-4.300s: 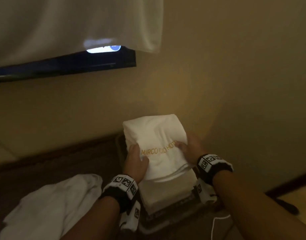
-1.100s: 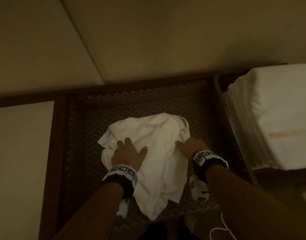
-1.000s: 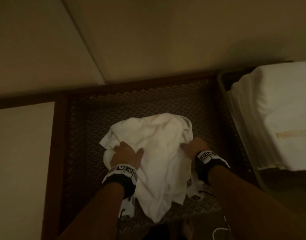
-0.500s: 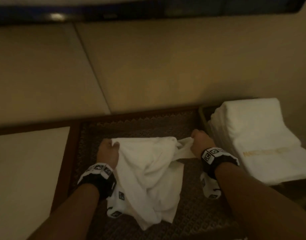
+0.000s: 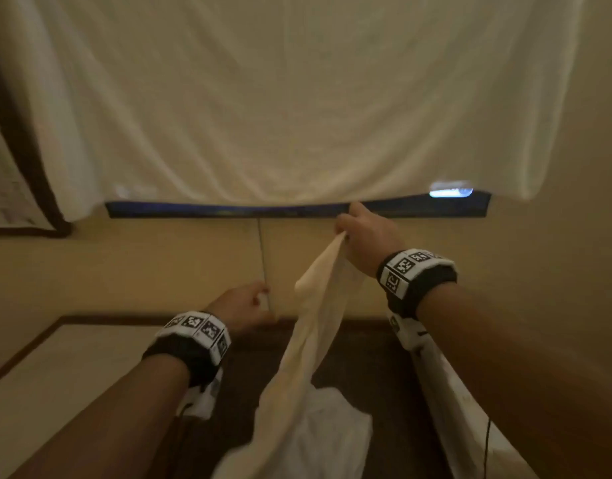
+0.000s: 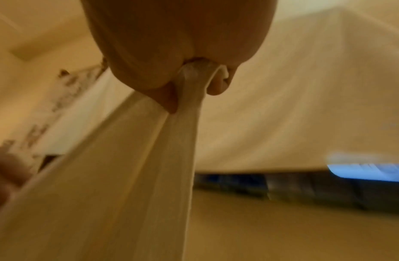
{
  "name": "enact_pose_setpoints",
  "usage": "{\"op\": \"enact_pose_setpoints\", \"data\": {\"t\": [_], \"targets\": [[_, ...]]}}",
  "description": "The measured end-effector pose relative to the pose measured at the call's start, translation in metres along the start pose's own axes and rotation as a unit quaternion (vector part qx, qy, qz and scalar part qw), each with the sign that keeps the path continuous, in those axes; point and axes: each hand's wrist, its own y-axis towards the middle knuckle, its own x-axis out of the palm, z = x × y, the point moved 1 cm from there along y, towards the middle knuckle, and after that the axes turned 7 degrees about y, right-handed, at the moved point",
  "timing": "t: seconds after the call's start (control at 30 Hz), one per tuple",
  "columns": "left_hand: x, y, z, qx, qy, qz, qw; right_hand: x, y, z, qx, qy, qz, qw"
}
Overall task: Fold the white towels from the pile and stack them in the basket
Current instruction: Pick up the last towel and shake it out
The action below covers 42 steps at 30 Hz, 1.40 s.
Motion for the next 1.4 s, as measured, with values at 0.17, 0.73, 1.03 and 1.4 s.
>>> {"op": "enact_pose_setpoints", "data": {"t": [0.17,0.73,1.03,1.4], "targets": [[-0.059,-0.035,0.076,0.101,-0.16,0.209,0.959,-0.088,0.011,-0.075,-0.076,-0.047,0.032,0.995],[-0.146,-0.164,-0.044,0.103,-0.21,0.347,0.908,-0.177,0.028,-0.225,-0.068,-0.113,0.115,0.985],[-0.24,-0.24,-0.125,0.139,-0.184,0.261,0.937,-0.153,0.023,-0.3,-0.022,-0.129,0.128,0.983],[-0.161,-0.237,-0.235,0.071,0.046,0.123,0.989,-0.154,-0.009,-0.351,0.043,-0.13,0.174,0.975]]}}
